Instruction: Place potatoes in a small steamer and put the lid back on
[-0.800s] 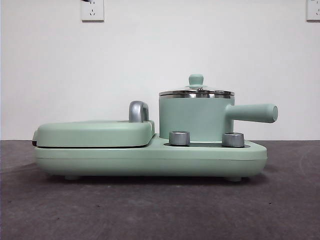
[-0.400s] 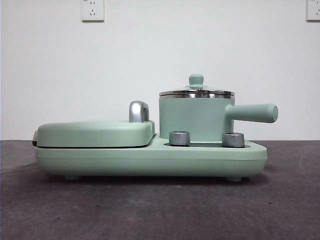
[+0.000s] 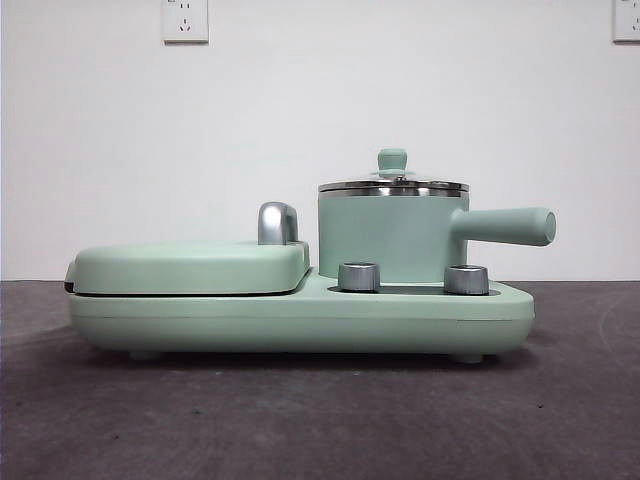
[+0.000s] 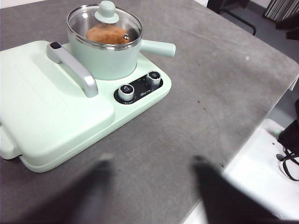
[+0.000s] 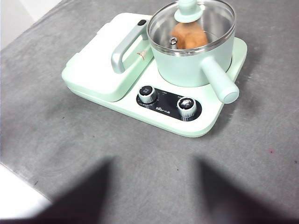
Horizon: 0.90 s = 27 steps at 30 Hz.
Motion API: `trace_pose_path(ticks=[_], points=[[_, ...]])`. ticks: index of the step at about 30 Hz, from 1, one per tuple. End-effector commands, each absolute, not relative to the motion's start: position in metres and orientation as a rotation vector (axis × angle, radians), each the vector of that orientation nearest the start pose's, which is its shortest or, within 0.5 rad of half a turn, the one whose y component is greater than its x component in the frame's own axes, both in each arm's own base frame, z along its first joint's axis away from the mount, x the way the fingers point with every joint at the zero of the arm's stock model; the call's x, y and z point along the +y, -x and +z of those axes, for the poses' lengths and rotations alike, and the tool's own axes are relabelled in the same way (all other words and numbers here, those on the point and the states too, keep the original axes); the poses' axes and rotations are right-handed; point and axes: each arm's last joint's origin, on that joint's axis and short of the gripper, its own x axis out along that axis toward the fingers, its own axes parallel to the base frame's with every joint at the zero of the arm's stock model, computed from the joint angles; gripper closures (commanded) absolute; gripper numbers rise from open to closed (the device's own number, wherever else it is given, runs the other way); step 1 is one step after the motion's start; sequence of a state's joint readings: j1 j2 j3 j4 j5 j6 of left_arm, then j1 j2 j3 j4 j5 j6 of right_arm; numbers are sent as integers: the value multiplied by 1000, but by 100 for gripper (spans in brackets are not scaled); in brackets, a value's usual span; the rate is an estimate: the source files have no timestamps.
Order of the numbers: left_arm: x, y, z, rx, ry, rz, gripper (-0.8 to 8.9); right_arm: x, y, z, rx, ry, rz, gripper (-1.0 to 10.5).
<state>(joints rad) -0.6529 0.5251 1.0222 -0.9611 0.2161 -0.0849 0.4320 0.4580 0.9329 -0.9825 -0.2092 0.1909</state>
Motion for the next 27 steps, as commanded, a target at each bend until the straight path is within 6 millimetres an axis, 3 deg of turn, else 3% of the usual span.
trace_pose_path(ticks=[1, 21, 24, 27], points=[[-43, -45, 365, 489, -8, -844, 793, 30, -51, 341, 556, -131, 582, 923], [-39, -44, 364, 468, 2, -813, 788, 31, -53, 346, 505, -141, 591, 923], [-35, -45, 354, 397, 30, -746, 788, 31, -53, 346, 504, -141, 590, 923], [-32, -52, 329, 262, 63, -650, 788, 31, -53, 346, 504, -140, 590, 923]])
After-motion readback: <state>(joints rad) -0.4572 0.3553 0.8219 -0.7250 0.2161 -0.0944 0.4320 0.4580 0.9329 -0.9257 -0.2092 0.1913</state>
